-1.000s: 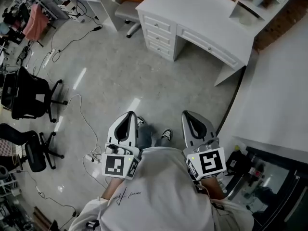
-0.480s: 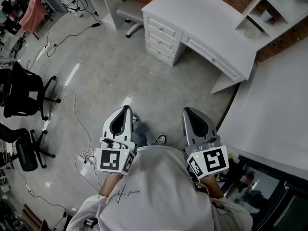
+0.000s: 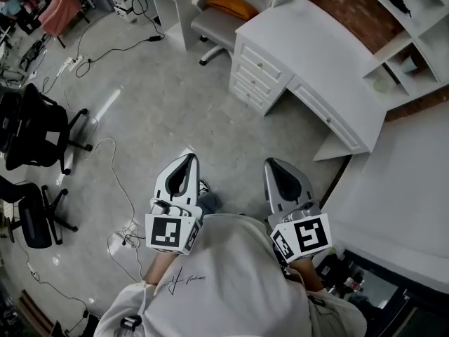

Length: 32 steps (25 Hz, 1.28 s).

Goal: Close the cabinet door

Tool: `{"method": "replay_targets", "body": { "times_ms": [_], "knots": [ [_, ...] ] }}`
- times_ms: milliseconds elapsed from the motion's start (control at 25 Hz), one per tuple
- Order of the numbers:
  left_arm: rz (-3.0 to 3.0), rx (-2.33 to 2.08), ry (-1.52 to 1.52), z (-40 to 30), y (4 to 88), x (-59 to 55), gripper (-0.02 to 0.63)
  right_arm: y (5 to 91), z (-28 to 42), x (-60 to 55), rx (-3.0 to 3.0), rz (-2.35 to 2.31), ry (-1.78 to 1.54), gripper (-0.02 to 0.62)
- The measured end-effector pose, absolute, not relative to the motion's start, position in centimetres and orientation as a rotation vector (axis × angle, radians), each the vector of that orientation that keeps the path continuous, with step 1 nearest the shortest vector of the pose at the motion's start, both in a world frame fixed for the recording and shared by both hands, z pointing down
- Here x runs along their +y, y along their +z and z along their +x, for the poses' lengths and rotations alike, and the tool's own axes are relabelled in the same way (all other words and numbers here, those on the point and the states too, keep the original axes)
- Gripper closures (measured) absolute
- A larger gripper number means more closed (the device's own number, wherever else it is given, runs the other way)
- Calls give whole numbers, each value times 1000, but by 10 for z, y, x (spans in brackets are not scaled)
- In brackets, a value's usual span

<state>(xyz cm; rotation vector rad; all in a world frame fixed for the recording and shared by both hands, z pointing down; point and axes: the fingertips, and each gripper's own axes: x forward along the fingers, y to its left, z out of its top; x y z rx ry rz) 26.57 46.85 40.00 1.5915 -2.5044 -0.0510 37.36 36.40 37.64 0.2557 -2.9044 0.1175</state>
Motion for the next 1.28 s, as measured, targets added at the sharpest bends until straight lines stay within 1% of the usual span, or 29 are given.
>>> {"method": "replay_targets", "body": {
  "times_ms": [160, 320, 520, 760, 1000, 1280],
  "knots": [
    [1597, -2495, -97, 227, 399, 480, 591, 371, 328, 374, -2917, 265, 120, 571],
    [1642, -2481, -82, 200, 398, 484, 591, 369, 292, 383, -2920, 272, 80, 572],
    [1648, -2481, -78, 172, 394, 491, 591, 371, 263, 389, -2914, 285, 72, 572],
    [1611, -2494, -169, 141, 391, 496, 591, 374, 235, 387, -2887, 280, 38, 572],
    [1647, -2464, -156, 118, 394, 470, 591, 377, 209, 368, -2884, 297, 39, 572],
    [1673, -2463, -137, 66, 394, 424, 591, 382, 154, 322, -2890, 302, 41, 572]
  ]
}}
